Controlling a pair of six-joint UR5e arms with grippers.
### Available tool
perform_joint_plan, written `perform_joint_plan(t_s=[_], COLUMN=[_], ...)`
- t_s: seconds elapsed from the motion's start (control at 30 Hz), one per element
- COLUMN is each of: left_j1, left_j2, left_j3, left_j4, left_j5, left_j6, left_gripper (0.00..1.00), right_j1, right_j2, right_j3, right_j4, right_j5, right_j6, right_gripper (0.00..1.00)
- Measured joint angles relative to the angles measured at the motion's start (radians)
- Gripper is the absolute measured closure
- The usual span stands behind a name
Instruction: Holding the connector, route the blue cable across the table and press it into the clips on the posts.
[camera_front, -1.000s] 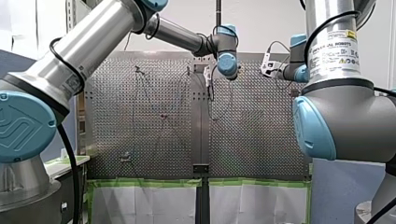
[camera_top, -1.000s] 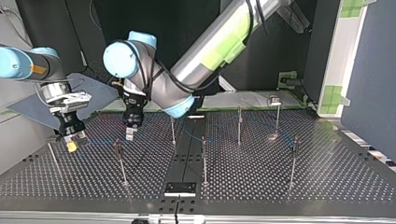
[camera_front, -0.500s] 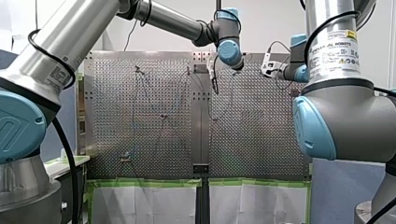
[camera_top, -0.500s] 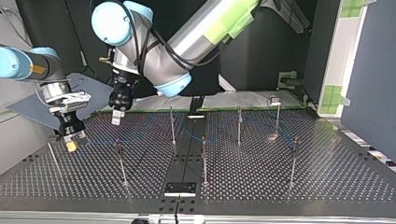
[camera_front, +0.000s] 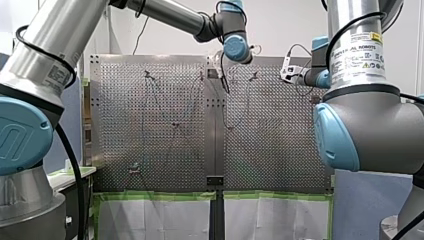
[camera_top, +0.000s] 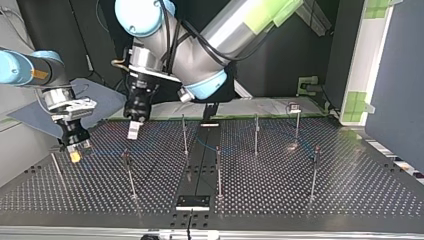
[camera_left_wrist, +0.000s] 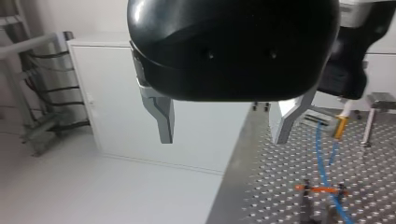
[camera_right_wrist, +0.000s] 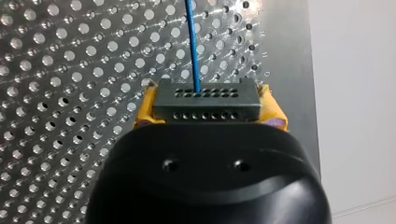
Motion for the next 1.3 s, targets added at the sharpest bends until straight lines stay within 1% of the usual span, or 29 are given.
perform_joint_plan(t_s=[0.27, 0.5, 0.87, 1.1, 1.23, 1.3], left_j1=[0.0, 0.002, 0.004, 0.024, 0.036, 0.04], left_j2=[0.064, 0.122, 0.231, 0.285, 0.313, 0.318], left_j3=[-0.063, -0.122, -0.231, -0.285, -0.321, -0.338], left_j4=[0.063, 0.122, 0.23, 0.284, 0.321, 0.338], left_j5=[0.001, 0.004, 0.006, 0.003, 0.018, 0.024], left_j6=[0.004, 0.003, 0.012, 0.004, 0.002, 0.002], left_gripper=[0.0, 0.0, 0.0, 0.0, 0.0, 0.0], right_j1=[0.0, 0.004, 0.007, 0.009, 0.01, 0.01], right_j2=[0.0, 0.001, 0.0, 0.0, -0.001, 0.0], right_j3=[0.0, 0.0, 0.0, 0.0, 0.0, 0.0], right_j4=[0.0, 0.0, 0.0, 0.0, 0.0, 0.0], right_j5=[0.0, 0.0, 0.0, 0.0, 0.0, 0.0], right_j6=[0.001, -0.002, -0.002, -0.003, -0.003, -0.003], right_gripper=[1.0, 1.0, 1.0, 1.0, 1.0, 1.0])
